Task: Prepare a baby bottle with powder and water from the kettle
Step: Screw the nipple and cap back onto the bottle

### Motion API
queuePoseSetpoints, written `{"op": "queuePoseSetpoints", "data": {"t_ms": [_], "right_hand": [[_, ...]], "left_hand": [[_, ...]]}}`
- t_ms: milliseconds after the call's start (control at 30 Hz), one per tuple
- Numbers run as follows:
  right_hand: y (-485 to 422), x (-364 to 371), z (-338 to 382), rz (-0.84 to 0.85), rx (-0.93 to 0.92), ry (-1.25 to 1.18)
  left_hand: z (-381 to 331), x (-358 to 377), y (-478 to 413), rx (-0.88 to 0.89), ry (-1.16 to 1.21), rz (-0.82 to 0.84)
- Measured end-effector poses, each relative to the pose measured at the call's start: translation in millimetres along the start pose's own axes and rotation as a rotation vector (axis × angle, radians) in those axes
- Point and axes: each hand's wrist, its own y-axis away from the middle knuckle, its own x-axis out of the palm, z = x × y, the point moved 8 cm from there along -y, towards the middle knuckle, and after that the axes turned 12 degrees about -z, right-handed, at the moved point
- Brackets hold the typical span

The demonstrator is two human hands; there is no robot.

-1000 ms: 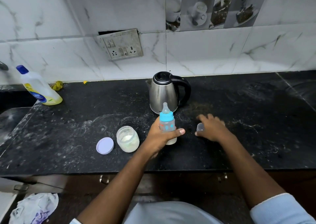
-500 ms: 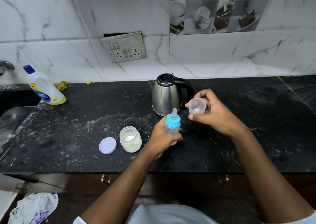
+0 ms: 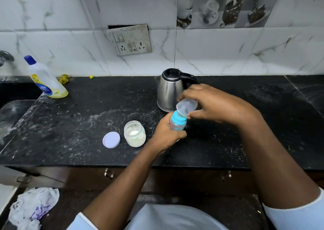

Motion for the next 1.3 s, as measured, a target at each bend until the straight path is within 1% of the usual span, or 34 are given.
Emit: {"op": "queuePoseSetpoints", "data": {"t_ms": [167, 367, 533, 667, 867, 967, 1200, 1300], "right_hand": [[-4.5, 17.2, 4.9, 0.136, -0.016, 0.054], [-7.0, 24.1, 12.4, 0.195, -0.018, -0.005], [-9.3, 25.6, 15.7, 0.205, -0.031, -0.020], [-9.9, 23.7, 12.3, 0.184, 0.002, -0.050], [-1.3, 35.7, 6.3, 0.254, 0.092, -0.062], [2.9, 42.4, 3.0, 0.276, 0.106, -0.055], [-2.5, 47.2, -4.0, 0.259, 0.135, -0.034], [-4.0, 48.1, -9.6, 0.237, 0.205, -0.062]], "left_hand": [[-7.5, -0.4, 4.4, -0.002, 0.014, 0.013], [-12.3, -4.1, 9.4, -0.006, 0.022, 0.004], [-14.5, -5.3, 14.0, -0.018, 0.015, 0.003], [-14.9, -3.5, 16.4, -0.040, 0.028, 0.002], [-0.6, 1.7, 23.4, -0.085, 0.034, 0.017], [6.9, 4.1, 26.1, -0.119, 0.040, 0.011], [4.2, 5.4, 23.1, -0.101, 0.026, -0.014], [0.4, 7.3, 19.3, -0.075, 0.007, -0.025]]}}
